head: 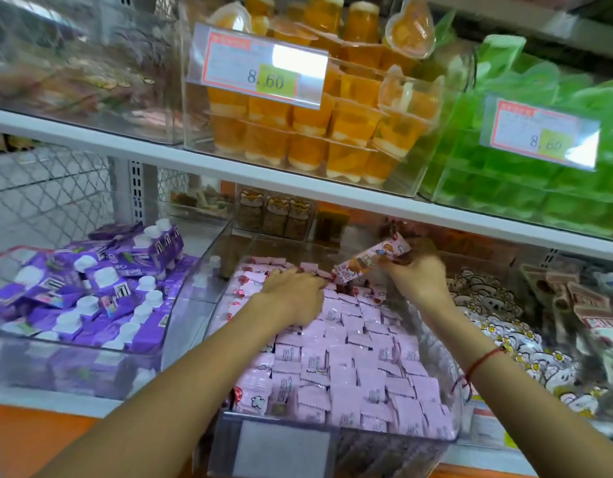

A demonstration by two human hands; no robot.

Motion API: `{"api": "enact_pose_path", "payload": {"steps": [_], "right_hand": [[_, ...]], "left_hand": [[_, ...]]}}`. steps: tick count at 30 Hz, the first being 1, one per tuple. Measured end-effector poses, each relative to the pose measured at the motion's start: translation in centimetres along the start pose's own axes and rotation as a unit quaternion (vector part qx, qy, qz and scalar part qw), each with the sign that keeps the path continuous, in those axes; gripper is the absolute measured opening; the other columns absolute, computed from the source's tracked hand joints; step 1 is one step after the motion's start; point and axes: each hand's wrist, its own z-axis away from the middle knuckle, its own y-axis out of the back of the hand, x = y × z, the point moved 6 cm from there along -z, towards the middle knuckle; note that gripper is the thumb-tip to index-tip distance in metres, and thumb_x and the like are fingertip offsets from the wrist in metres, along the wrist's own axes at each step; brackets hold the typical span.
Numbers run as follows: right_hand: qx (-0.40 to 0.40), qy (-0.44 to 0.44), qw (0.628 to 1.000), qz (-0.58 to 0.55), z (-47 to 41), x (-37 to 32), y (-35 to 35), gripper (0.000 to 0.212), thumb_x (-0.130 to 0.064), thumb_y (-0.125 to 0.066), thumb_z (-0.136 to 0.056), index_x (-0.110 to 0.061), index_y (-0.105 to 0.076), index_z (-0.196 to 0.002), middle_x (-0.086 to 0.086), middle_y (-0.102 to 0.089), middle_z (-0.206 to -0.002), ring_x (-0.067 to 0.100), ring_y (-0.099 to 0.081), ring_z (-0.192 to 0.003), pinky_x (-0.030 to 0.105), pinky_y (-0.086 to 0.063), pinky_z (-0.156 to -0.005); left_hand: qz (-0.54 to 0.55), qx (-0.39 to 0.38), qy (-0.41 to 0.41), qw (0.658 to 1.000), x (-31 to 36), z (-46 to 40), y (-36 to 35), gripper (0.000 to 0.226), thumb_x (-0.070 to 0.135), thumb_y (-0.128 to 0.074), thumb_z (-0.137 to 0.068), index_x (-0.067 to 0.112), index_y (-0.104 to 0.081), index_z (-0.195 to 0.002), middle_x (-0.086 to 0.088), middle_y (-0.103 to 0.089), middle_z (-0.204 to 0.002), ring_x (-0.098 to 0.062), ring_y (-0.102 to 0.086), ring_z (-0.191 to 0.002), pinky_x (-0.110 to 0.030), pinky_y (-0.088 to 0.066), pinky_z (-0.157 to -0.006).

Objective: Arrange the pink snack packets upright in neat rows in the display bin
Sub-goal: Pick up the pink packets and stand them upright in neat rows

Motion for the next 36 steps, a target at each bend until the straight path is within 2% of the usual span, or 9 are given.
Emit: {"api": "enact_pose_path", "payload": {"steps": [3, 8, 12, 18, 22, 27, 30, 32, 36], "right_hand": [[-0.086, 0.065, 0.991, 0.074, -0.8, -0.8, -1.8, 0.029, -0.012, -0.073, -0.079, -0.011, -0.051, -0.097, 0.005, -0.062, -0.085, 0.022, -0.061, -0.073, 0.030, -0.048, -0.062], [-0.245, 0.162, 0.938, 0.185, -1.2, -1.6, -3.8, 0.033, -0.007, -0.074, -0.077, -0.008, -0.056, -0.105, 0.011, -0.063, -0.099, 0.029, -0.063, -0.087, 0.037, -0.053, -0.074], [-0.271, 0.136, 0.905, 0.299, -0.9, -0.4, -6.2, 0.024, -0.024, -0.068, -0.085, -0.015, -0.063, -0.107, 0.005, -0.060, -0.103, 0.017, -0.057, -0.086, 0.018, -0.042, -0.066], [-0.393, 0.033, 0.888, 0.238, -1.5, 0.5, -6.8, 0.041, 0.000, -0.042, -0.094, -0.015, -0.056, -0.130, 0.004, -0.061, -0.121, 0.015, -0.056, -0.103, 0.017, -0.044, -0.080], [-0.235, 0.051, 0.967, 0.085, -3.4, -0.9, -3.6, 0.035, 0.007, -0.047, -0.090, -0.016, -0.058, -0.113, 0.009, -0.060, -0.114, 0.012, -0.053, -0.096, 0.012, -0.041, -0.067], [-0.420, 0.093, 0.834, 0.347, 0.8, 0.8, -6.2, 0.031, -0.016, -0.041, -0.097, -0.013, -0.059, -0.122, 0.002, -0.064, -0.114, 0.017, -0.061, -0.091, 0.023, -0.050, -0.075], [-0.422, 0.101, 0.809, 0.397, 0.8, 0.2, -6.8, 0.036, -0.015, -0.047, -0.095, -0.013, -0.053, -0.131, 0.005, -0.055, -0.134, 0.020, -0.056, -0.108, 0.023, -0.046, -0.085], [-0.390, 0.100, 0.833, 0.379, 0.2, -0.5, -6.5, 0.036, -0.020, -0.044, -0.098, -0.016, -0.052, -0.132, 0.004, -0.052, -0.138, 0.021, -0.051, -0.120, 0.030, -0.042, -0.099], [-0.287, 0.117, 0.904, 0.295, 0.1, -1.0, -7.1, 0.030, -0.029, -0.046, -0.097, -0.020, -0.056, -0.124, 0.007, -0.058, -0.127, 0.024, -0.056, -0.110, 0.029, -0.044, -0.087]], "left_hand": [[-0.008, -0.008, -0.003, 1.000, 0.2, 0.1, 0.2, 0.045, 0.026, -0.028, -0.101, 0.029, -0.035, -0.144, -0.003, -0.038, -0.149, -0.029, -0.030, -0.136, -0.042, -0.026, -0.106], [0.009, -0.018, -0.001, 1.000, 0.1, 0.1, 0.3, 0.045, 0.027, -0.029, -0.101, 0.029, -0.034, -0.145, -0.002, -0.034, -0.152, -0.029, -0.024, -0.140, -0.043, -0.023, -0.109], [0.007, -0.022, -0.004, 1.000, 0.1, 0.2, 0.1, 0.045, 0.027, -0.029, -0.101, 0.029, -0.033, -0.145, -0.003, -0.033, -0.152, -0.029, -0.022, -0.141, -0.044, -0.022, -0.110], [0.008, -0.015, -0.008, 1.000, 0.2, 0.4, 0.4, 0.046, 0.026, -0.030, -0.101, 0.028, -0.031, -0.147, -0.004, -0.032, -0.153, -0.028, -0.024, -0.140, -0.043, -0.023, -0.110], [-0.001, 0.002, -0.021, 1.000, 0.4, 0.4, 0.7, 0.047, 0.023, -0.035, -0.100, 0.023, -0.030, -0.147, -0.004, -0.027, -0.154, -0.029, -0.027, -0.138, -0.044, -0.026, -0.109], [-0.019, 0.003, -0.009, 1.000, 0.0, 0.6, 1.1, 0.050, 0.018, -0.039, -0.096, 0.023, -0.032, -0.145, -0.005, -0.034, -0.150, -0.028, -0.032, -0.135, -0.041, -0.029, -0.107], [-0.031, 0.004, -0.015, 0.999, -0.3, 1.2, 1.2, 0.047, 0.020, -0.036, -0.098, 0.025, -0.035, -0.144, -0.004, -0.038, -0.147, -0.026, -0.034, -0.134, -0.039, -0.030, -0.106], [-0.043, 0.007, -0.026, 0.999, -0.5, 1.9, 1.2, 0.043, 0.025, -0.032, -0.100, 0.028, -0.036, -0.144, -0.003, -0.038, -0.147, -0.026, -0.033, -0.134, -0.040, -0.030, -0.106], [-0.045, -0.017, -0.055, 0.997, -0.8, 3.1, 0.4, 0.044, 0.035, -0.023, -0.103, 0.033, -0.031, -0.146, 0.002, -0.029, -0.154, -0.023, -0.027, -0.139, -0.039, -0.027, -0.111]]}}
